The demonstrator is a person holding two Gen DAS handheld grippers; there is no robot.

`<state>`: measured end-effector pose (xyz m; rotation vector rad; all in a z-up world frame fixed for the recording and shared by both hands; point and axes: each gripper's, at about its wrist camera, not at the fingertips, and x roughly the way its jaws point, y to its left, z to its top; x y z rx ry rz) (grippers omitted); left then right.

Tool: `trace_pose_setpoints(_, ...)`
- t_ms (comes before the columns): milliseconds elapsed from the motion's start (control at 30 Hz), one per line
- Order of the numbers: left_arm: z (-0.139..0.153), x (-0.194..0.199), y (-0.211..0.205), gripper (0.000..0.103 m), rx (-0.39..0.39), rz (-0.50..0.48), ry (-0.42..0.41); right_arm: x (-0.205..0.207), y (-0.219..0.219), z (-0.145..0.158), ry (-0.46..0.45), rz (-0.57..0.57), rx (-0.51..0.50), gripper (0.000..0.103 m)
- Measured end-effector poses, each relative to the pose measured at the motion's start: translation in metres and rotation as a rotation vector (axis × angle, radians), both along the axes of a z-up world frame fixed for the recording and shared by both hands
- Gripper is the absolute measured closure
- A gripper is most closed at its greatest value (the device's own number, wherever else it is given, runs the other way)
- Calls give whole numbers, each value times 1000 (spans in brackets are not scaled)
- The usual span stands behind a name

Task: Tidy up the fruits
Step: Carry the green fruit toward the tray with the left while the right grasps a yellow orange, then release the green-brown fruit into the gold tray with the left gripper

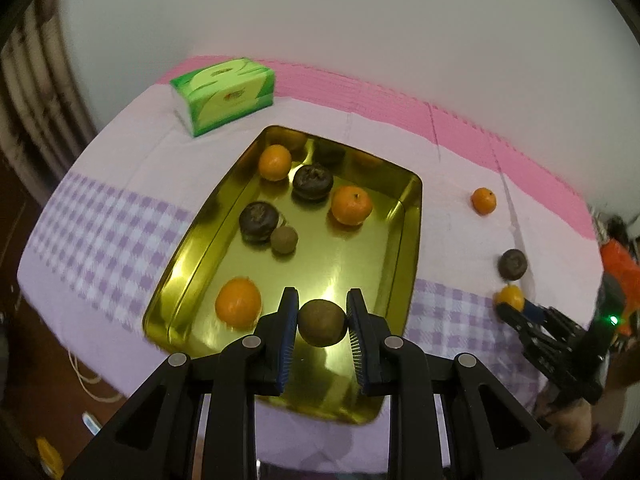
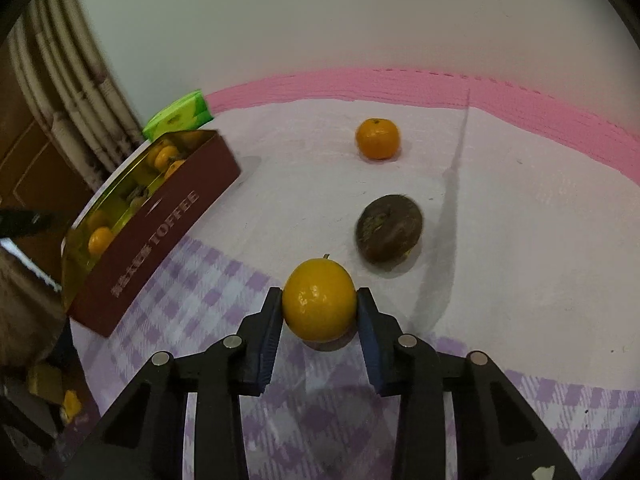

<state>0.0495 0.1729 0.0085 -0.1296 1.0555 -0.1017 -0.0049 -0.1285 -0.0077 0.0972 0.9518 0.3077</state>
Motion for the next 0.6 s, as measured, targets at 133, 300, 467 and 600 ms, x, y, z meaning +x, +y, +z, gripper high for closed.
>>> trace_pose_setpoints(133,-12,26,-10,77,48,-40,11,-6,7,1,-28,37,-37,69)
trace_pose_setpoints(300,-33,50,-18,77,71,-66,58,-9,8,1,-46,53,-54,69)
trace_pose_setpoints(467,-49,62,-25,77,86,-80,78,-9,9,0,-45,54,-46,69)
trace_pose_setpoints(600,-54,69,-29,77,96,-78,72,-10,8,0,-47,57,-47,69)
